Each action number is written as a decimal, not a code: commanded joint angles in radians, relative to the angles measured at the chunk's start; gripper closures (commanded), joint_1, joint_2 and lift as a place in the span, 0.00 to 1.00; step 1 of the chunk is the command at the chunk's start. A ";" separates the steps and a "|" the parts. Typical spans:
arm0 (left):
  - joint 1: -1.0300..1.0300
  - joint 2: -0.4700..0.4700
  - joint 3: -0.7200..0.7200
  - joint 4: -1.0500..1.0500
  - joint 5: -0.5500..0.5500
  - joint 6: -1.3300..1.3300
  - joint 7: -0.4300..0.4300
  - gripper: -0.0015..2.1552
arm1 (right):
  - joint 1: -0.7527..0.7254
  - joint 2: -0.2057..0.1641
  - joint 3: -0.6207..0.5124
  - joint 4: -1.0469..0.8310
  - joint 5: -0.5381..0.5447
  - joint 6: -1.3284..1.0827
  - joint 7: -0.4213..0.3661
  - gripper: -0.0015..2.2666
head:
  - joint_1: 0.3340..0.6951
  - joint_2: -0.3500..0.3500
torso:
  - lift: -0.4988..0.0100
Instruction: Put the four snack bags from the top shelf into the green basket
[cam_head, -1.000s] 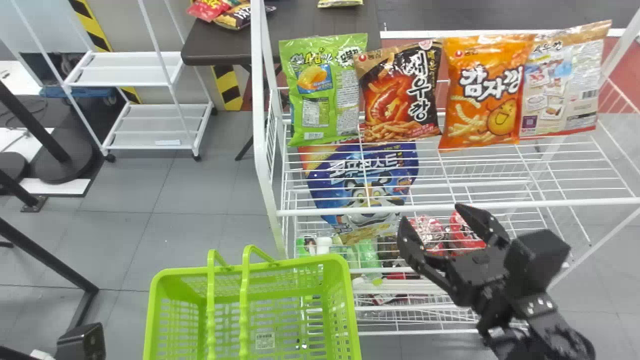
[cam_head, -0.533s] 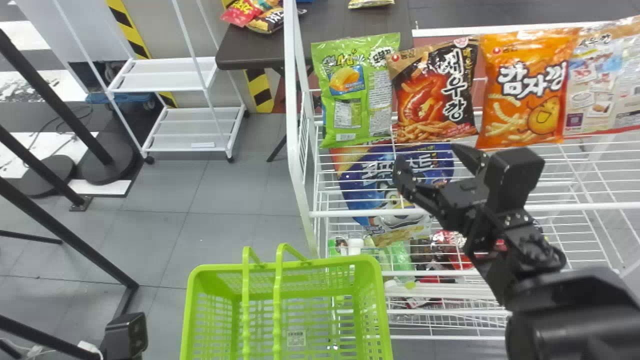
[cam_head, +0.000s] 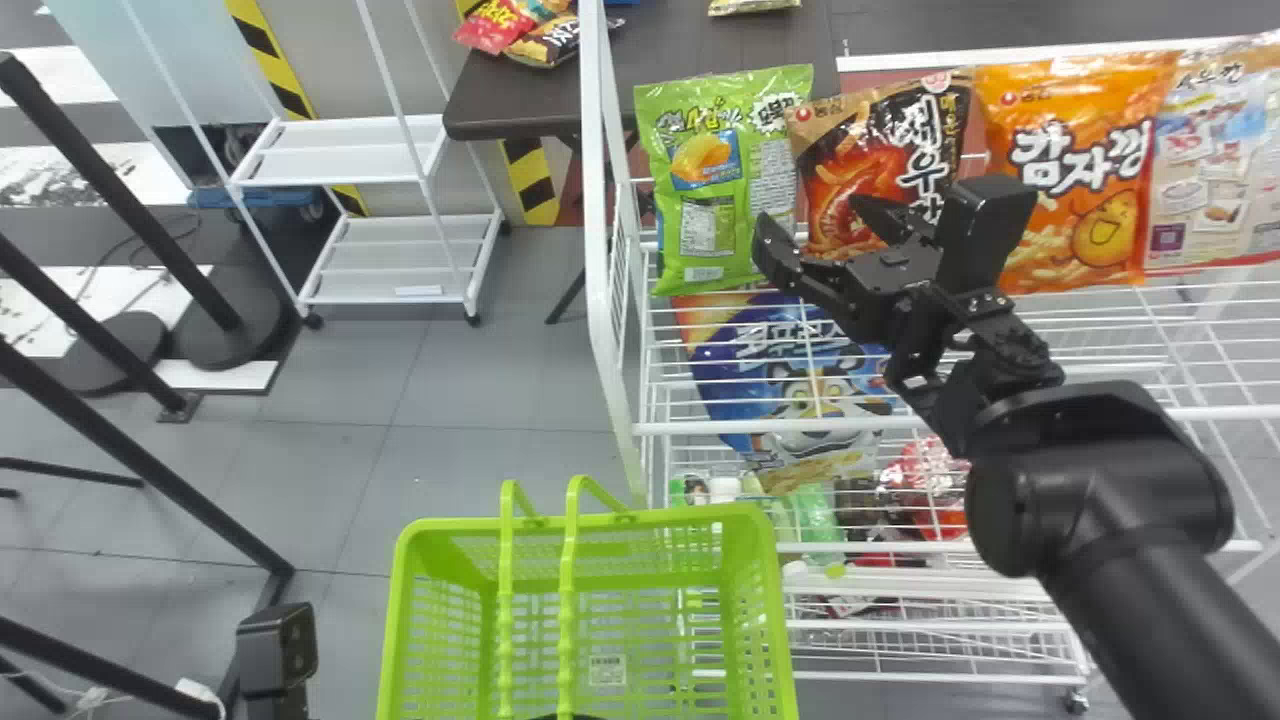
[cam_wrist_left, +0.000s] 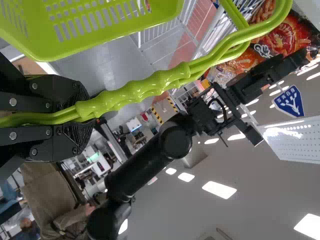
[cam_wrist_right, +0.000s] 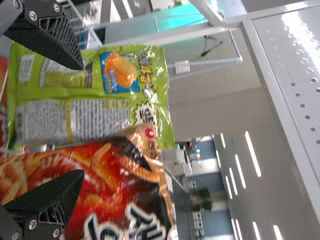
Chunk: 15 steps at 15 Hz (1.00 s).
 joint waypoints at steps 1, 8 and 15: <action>0.000 0.004 0.003 0.001 0.006 0.000 -0.010 1.00 | -0.070 0.007 0.046 0.085 -0.049 0.000 0.025 0.03 | 1.00 0.78 | 0.98; 0.000 0.007 0.003 0.001 0.019 -0.003 -0.010 1.00 | -0.297 0.007 0.086 0.444 -0.032 -0.086 0.065 0.03 | 1.00 0.80 | 0.98; -0.002 0.008 0.003 0.003 0.020 -0.003 -0.010 1.00 | -0.394 0.007 0.140 0.544 -0.020 0.012 0.147 0.21 | 1.00 0.79 | 0.98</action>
